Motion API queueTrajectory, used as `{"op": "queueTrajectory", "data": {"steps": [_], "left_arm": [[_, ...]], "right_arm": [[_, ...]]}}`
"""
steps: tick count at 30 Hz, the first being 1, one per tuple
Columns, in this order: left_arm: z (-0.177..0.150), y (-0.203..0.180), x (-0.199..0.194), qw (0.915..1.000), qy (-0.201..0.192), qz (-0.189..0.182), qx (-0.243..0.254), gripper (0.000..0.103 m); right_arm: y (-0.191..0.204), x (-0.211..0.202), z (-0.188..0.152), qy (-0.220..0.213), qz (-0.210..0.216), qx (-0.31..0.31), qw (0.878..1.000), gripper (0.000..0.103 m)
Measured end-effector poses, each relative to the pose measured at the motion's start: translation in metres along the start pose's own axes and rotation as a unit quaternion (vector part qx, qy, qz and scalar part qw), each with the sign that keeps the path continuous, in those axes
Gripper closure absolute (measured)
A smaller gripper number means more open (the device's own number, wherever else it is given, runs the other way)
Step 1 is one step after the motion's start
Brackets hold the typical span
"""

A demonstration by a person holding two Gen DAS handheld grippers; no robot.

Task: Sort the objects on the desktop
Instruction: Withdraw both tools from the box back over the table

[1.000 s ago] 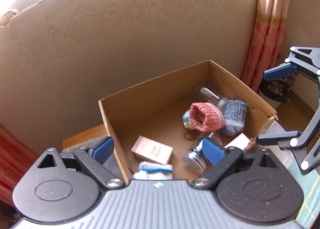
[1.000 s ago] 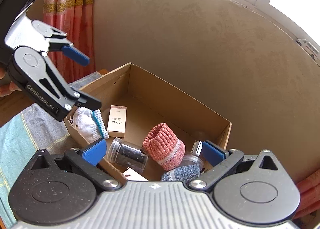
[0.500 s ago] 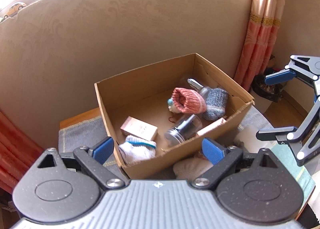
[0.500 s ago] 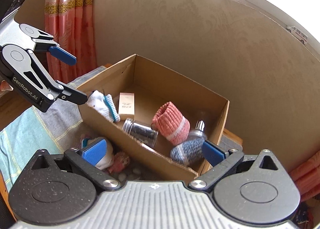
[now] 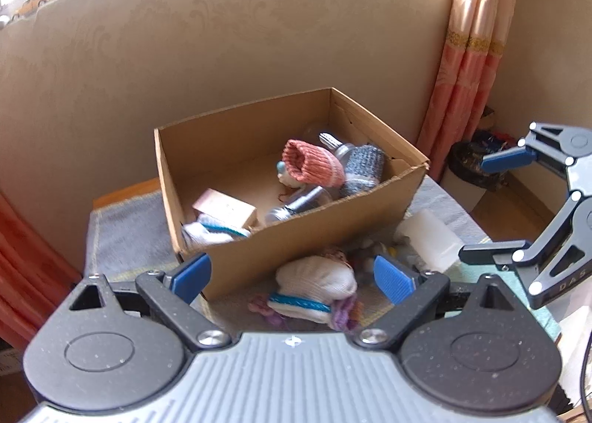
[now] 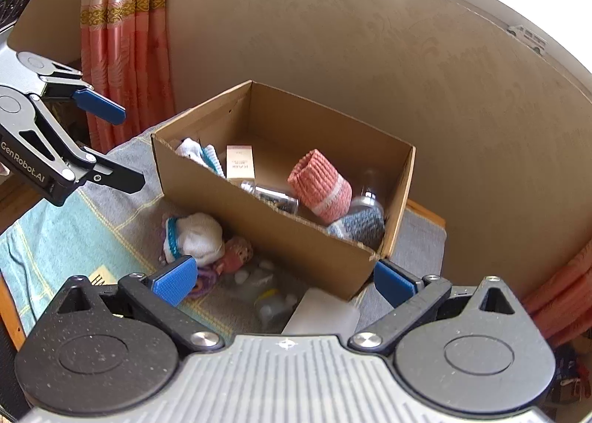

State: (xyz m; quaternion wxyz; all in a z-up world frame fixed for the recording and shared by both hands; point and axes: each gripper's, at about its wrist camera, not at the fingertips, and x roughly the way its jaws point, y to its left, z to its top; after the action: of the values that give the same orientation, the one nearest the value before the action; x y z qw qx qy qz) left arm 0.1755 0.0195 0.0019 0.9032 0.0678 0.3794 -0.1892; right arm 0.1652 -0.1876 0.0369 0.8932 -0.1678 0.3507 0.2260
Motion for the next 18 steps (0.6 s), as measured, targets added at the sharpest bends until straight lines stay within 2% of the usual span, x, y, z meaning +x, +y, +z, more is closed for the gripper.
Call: {"op": "queueTrajectory", "data": {"steps": [10,18], "left_arm": [[-0.029,-0.006,0.011,0.9998,0.02,0.008,-0.006,0.008],[-0.047,-0.017,0.031,0.9991,0.041,0.003,0.007,0.008]], "right_arm": [[0.012,0.011,-0.023,0.007,0.022,0.037,0.999,0.0],[0.023,0.018,-0.037,0.015,0.016,0.043,0.999,0.0]]}}
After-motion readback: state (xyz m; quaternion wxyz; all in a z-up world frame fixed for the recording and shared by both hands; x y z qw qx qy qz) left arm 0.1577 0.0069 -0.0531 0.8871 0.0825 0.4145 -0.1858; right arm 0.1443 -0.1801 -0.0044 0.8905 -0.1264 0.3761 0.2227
